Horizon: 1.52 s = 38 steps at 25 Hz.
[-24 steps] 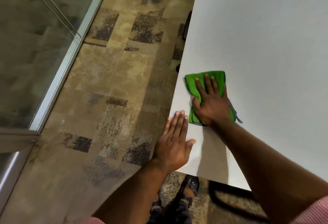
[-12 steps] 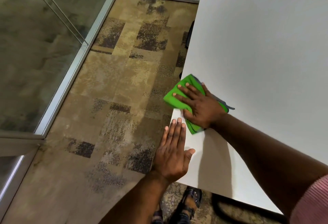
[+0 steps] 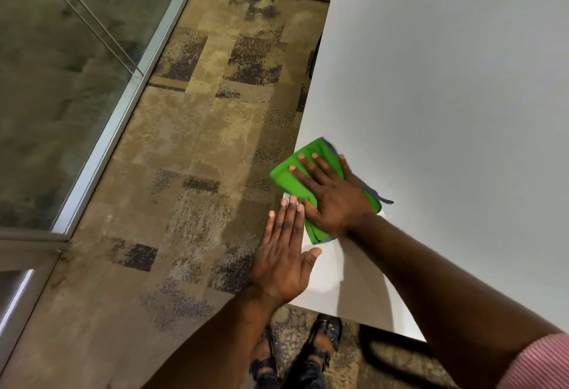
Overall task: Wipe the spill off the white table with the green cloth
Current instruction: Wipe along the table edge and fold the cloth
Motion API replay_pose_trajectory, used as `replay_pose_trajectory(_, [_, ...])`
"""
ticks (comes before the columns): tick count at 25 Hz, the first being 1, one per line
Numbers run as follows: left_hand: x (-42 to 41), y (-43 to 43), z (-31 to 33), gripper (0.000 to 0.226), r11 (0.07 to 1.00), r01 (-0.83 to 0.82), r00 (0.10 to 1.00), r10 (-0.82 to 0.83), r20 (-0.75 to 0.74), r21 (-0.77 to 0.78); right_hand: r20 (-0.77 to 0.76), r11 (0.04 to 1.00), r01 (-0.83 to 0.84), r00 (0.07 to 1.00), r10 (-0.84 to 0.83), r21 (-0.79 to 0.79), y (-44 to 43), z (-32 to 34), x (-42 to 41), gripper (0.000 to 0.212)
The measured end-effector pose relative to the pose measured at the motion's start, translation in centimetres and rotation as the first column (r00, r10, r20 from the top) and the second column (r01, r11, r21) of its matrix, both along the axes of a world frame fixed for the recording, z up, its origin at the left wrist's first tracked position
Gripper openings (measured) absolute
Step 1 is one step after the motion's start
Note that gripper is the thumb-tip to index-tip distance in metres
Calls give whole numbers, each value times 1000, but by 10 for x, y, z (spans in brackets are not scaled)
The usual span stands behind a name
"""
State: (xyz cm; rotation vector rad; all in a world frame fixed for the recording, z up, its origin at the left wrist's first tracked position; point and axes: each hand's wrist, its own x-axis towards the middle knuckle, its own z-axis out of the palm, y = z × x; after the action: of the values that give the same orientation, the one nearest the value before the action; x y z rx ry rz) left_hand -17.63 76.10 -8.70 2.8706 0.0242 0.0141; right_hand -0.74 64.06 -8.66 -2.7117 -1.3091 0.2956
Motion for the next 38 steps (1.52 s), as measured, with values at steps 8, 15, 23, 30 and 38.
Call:
replay_pose_trajectory(8, [-3, 0, -2, 80, 1000, 7, 999, -7, -37, 17, -36, 816, 576, 817, -575, 49, -84, 1, -22, 70])
replay_pose_trajectory(15, [-3, 1, -4, 83, 998, 55, 996, -53, -74, 19, -30, 690, 723, 690, -723, -25, -113, 4, -128, 71])
replay_pose_trajectory(23, [0, 5, -7, 85, 991, 104, 993, -108, -49, -80, -88, 860, 508, 856, -509, -38, -50, 8, -209, 72])
replay_pose_trajectory(30, [0, 4, -5, 87, 994, 105, 991, -107, -76, -39, -5, 638, 763, 641, -768, -102, -172, 8, -170, 74])
replay_pose_trajectory(38, [1, 6, -9, 85, 992, 82, 996, -86, -36, -96, -65, 654, 756, 654, -754, 22, -71, 6, -86, 76])
